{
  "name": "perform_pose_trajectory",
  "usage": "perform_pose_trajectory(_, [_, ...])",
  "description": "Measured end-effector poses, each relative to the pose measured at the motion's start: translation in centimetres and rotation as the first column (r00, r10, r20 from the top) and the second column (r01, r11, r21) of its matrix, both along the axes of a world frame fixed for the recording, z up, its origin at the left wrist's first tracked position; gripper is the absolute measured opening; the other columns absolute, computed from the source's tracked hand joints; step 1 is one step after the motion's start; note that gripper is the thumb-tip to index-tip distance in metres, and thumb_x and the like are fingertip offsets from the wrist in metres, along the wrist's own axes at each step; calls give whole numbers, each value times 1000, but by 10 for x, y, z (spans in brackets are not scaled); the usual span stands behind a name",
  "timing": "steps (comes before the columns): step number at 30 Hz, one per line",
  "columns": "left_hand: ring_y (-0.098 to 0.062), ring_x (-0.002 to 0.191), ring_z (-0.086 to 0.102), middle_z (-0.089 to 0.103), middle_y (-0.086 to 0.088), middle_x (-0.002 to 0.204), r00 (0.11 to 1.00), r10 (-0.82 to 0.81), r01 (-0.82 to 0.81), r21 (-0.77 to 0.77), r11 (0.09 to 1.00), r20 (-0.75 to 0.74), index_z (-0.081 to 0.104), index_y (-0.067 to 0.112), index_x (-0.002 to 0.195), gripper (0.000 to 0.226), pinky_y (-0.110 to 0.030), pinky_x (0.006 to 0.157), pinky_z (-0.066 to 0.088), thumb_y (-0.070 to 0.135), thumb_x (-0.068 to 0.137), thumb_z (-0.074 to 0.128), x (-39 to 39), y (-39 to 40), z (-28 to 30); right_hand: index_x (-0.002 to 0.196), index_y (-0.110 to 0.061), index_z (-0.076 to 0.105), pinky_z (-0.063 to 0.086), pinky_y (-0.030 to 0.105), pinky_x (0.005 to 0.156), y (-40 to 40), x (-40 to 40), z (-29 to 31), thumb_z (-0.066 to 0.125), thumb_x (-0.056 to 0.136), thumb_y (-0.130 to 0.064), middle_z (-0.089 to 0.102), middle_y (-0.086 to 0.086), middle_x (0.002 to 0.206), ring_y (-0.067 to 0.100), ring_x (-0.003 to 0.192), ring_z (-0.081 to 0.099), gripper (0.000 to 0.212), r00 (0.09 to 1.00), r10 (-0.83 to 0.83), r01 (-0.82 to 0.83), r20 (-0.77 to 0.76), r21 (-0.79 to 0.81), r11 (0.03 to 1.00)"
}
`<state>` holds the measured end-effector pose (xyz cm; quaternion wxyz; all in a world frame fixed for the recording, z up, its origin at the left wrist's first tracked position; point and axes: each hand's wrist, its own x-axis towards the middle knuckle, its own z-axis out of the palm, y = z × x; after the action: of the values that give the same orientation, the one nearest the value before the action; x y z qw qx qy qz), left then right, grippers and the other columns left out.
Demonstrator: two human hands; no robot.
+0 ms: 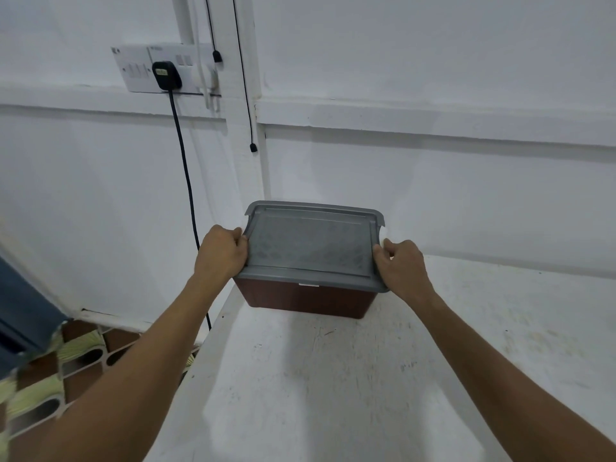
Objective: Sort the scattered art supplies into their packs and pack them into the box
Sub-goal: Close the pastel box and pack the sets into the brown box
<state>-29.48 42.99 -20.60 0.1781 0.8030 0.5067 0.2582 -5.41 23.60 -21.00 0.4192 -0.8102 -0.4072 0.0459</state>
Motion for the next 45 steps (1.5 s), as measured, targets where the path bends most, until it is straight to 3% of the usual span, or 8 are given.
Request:
perform_pose_trajectory(7, [-28,72,44,38,-11,82,950,-40,91,154,984,-309,56,2,85,36,-37,65,43,31,97,38,7,-5,2,114,-1,47,42,36,82,4,-7,-1,40,98,-25,45,20,116,33,101,48,30,957,88,3,276,-311,950])
perform_pose_trajectory(12, [-27,69,45,37,-10,80,950,-39,90,152,984,-311,55,1,83,34,-35,63,41,29,96,40,7,-6,5,112,2,54,47,34,80,6,-12,7,48,96,-16,55,17,107,30,100,47,24,825,277,74,493,-581,811])
perform_pose_trajectory(19, [-23,100,49,48,-1,111,987,-159,157,-275,949,16,46,16,104,23,-32,84,36,34,91,50,3,-2,15,140,-7,30,31,39,104,3,3,-5,37,99,-29,28,17,140,33,127,31,47,983,167,-133,77,-331,934])
perform_pose_trajectory(23, [-30,128,44,45,-12,142,988,-152,146,-300,943,3,39,4,139,53,-34,97,34,31,95,52,9,-16,18,151,-7,0,8,34,118,-11,7,-6,29,102,-29,0,8,159,24,146,5,61,968,233,-252,-96,-303,919])
perform_pose_trajectory(26, [-28,117,48,50,-8,127,984,-177,176,-291,940,21,43,9,132,45,-36,95,36,33,95,50,23,-42,16,150,-10,-8,-1,25,114,-38,23,-8,26,103,-28,-10,5,159,17,147,-4,61,959,254,-279,-122,-292,915])
perform_pose_trajectory(29, [-15,98,37,40,7,101,970,-244,236,-269,934,2,38,25,102,12,-29,82,29,31,97,47,48,-87,17,151,-11,-6,-3,20,112,-84,44,-6,25,104,-26,-9,3,159,13,146,-4,59,965,250,-261,-75,-290,921])
perform_pose_trajectory(38, [-18,74,45,45,2,79,945,-327,322,-202,925,9,32,20,78,28,-31,62,31,35,94,49,139,-227,3,151,-8,4,-1,15,110,-254,123,-6,31,103,-23,2,3,159,14,146,3,58,985,172,-166,1,-274,947])
perform_pose_trajectory(45, [-21,77,46,46,-2,85,945,-325,324,-176,930,23,33,19,76,27,-32,66,32,33,92,50,203,-349,3,138,-2,38,30,26,103,-373,186,2,42,98,-19,44,8,140,29,130,41,44,988,124,-99,90,-240,966])
